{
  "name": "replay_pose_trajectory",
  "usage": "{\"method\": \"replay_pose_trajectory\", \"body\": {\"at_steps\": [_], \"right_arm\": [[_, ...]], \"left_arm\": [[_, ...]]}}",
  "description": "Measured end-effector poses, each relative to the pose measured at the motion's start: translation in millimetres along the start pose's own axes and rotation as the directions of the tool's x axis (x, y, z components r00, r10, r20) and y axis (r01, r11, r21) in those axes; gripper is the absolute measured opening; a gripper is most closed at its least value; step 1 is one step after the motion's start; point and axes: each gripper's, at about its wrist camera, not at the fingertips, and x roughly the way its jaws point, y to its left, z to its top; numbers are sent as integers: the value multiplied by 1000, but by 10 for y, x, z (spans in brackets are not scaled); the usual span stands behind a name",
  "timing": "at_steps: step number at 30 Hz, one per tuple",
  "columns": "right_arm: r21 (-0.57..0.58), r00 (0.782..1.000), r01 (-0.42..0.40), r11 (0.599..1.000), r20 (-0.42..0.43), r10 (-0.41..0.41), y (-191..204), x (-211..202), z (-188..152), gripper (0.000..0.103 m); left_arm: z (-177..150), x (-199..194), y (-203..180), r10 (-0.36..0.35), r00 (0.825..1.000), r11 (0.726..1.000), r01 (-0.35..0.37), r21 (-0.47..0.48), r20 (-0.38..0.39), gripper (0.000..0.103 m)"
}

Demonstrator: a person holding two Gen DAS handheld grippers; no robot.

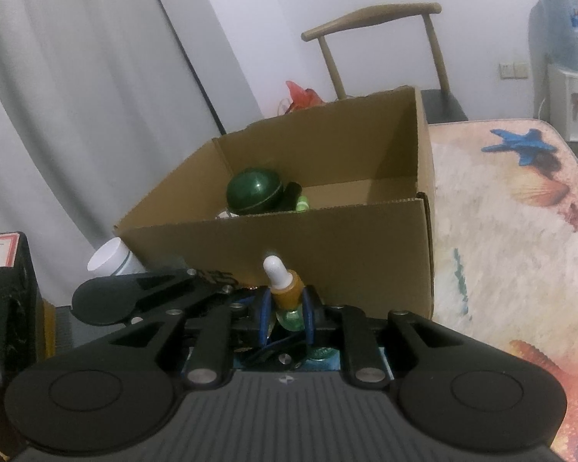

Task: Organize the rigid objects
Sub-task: 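Lift the dropper bottle and carry it into the box, right gripper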

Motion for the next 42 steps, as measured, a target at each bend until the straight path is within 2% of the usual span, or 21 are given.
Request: {"method": "replay_pose_trajectory", "body": {"at_steps": [6, 9, 11, 13, 24, 27, 29, 31, 37, 42], "right_arm": [[-16, 1000, 16, 1000, 3, -16, 22, 26, -1, 22], [-17, 1000, 25, 1000, 8, -24, 14, 34, -9, 29], [-22, 999, 38, 999, 14, -38, 20, 29, -21, 44], [-34, 999, 37, 999, 28, -36, 28, -5, -31, 53], [-40, 1000, 8, 999, 30, -7, 9, 18, 20, 52], [-29, 1000, -7, 1000, 24, 7, -12, 70, 21, 42], [-22, 1000, -8, 1000, 25, 9, -17, 78, 19, 25], [-9, 1000, -12, 1000, 26, 12, -18, 56, 30, 25], [-79, 998, -14, 997, 58, 19, 235, -211, 80, 25], [-180, 987, -44, 983, 144, 70, 600, -570, 341, 25]], "left_arm": [[-6, 0, 4, 3, 1000, 1000, -3, 5, 8, 34], [0, 5, 7, 6, 1000, 1000, -6, 13, 11, 35], [1, 6, 14, 4, 1000, 1000, -4, 8, 11, 35], [1, 13, 18, 1, 1000, 1000, -1, 9, 7, 35], [1, 54, 35, -7, 1000, 1000, 7, 11, 8, 36], [-12, 50, 27, -9, 1000, 1000, 8, 9, 12, 35], [-10, 45, 29, -10, 1000, 1000, 10, 4, 9, 34], [-4, 25, 39, -8, 1000, 1000, 8, -6, 14, 33], [105, -327, 43, 14, 997, 1000, -12, -22, 74, 32], [350, -799, 158, 81, 980, 997, -77, -30, 182, 32]]}}
